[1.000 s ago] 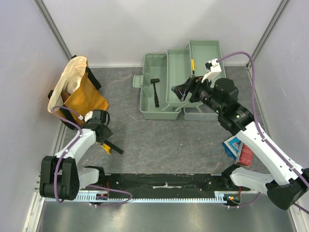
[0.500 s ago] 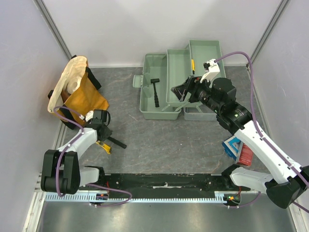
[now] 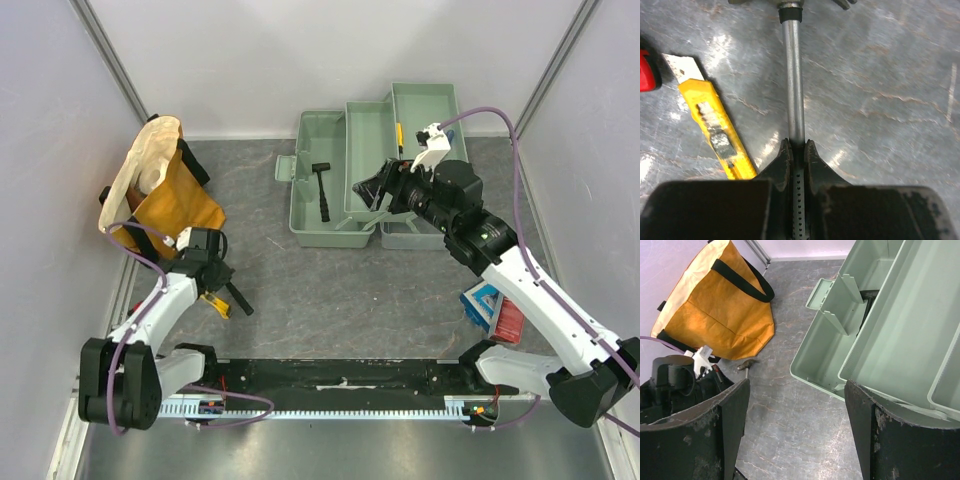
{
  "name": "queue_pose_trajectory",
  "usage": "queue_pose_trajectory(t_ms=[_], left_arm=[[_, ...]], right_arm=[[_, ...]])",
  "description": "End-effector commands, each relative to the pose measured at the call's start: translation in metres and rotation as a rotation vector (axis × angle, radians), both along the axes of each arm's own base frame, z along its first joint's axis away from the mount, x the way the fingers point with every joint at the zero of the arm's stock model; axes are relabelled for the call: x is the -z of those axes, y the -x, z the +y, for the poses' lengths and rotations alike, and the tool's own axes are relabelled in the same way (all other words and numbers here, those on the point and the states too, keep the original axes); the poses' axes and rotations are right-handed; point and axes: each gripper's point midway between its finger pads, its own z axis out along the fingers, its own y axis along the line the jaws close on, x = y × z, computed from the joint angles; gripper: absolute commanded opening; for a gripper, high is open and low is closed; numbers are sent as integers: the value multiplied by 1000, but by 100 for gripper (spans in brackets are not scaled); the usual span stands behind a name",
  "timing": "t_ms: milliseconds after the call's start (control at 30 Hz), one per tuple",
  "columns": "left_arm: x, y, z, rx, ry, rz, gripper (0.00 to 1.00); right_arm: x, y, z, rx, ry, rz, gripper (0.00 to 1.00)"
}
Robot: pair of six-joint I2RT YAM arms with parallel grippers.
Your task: Pack the tool kit
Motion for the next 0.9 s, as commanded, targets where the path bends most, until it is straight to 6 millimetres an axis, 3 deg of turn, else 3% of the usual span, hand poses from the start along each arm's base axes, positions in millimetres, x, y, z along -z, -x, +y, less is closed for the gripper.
queue_pose_trajectory(t_ms=[0, 167, 400, 633, 867], left_arm=[[-54, -21, -20, 59, 46, -154, 2], [-83, -25, -41, 124, 118, -231, 2], [-92, -33, -72, 257, 164, -299, 2], [-149, -59, -119, 427, 174, -460, 2], [-221, -106, -170, 595, 158, -671, 2]], right_arm=[[-10, 1, 5, -20, -25, -12, 83], [-7, 1, 5, -19, -25, -4, 83], [-1, 3, 6, -29, -23, 9, 83], [5, 4, 6, -33, -20, 24, 83], [2, 5, 3, -20, -20, 13, 83]])
